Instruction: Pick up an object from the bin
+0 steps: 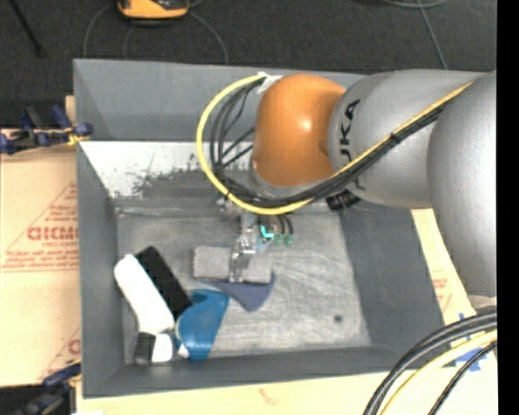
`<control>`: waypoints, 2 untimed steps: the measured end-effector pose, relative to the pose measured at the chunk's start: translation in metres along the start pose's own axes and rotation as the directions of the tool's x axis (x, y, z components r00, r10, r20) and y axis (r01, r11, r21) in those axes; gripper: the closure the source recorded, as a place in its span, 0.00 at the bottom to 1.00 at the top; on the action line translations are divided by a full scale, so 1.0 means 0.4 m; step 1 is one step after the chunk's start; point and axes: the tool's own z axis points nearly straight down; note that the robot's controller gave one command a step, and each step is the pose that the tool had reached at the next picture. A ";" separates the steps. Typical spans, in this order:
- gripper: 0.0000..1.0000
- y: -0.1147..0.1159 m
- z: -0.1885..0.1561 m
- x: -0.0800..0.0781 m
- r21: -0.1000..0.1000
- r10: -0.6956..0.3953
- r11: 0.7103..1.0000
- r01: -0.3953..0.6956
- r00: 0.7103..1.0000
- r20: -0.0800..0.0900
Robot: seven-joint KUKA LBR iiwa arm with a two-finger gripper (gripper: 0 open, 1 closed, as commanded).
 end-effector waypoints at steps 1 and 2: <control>0.00 -0.001 -0.012 -0.005 -0.001 0.002 1.000 -0.002 1.000 0.008; 0.00 0.000 0.179 -0.024 -0.002 0.050 0.999 -0.050 0.999 0.011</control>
Offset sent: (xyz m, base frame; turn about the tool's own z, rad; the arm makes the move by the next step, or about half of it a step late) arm 0.0074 0.0003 -0.0847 0.0585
